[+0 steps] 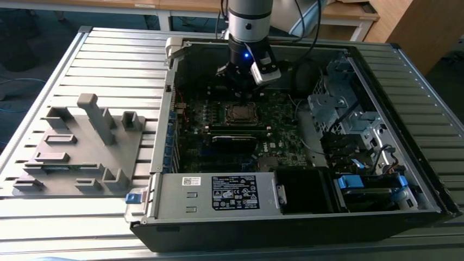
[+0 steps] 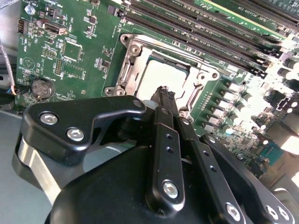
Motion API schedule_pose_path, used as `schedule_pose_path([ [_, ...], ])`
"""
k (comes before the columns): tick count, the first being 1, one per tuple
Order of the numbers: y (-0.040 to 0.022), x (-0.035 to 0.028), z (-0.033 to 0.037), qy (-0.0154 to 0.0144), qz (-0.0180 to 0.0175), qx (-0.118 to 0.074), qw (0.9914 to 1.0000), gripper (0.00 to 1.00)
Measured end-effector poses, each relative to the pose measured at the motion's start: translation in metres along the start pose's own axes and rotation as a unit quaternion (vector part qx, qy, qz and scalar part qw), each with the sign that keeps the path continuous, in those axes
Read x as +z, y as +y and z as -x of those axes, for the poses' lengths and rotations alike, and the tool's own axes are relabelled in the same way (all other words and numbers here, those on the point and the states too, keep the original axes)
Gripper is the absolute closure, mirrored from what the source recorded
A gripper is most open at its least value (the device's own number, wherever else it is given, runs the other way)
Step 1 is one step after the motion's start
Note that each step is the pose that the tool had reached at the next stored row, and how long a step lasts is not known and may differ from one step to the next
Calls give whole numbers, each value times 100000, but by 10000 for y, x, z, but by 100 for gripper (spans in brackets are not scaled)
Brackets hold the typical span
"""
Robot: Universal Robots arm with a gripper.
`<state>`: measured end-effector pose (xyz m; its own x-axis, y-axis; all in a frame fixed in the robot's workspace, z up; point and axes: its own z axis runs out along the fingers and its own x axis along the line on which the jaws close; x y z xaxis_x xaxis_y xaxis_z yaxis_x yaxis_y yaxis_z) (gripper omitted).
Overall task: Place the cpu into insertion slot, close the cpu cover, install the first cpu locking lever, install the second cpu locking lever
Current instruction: 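Install the second cpu locking lever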
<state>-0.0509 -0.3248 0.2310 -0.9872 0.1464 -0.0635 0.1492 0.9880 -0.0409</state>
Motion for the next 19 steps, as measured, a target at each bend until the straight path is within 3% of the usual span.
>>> schedule_pose_path([
  [7, -2, -54, 3, 0, 4, -1, 100000, 89],
  [14, -11, -55, 5, 2, -4, -10, 100000, 89],
  [19, -53, -52, 11, -1, 2, 0, 100000, 89],
])
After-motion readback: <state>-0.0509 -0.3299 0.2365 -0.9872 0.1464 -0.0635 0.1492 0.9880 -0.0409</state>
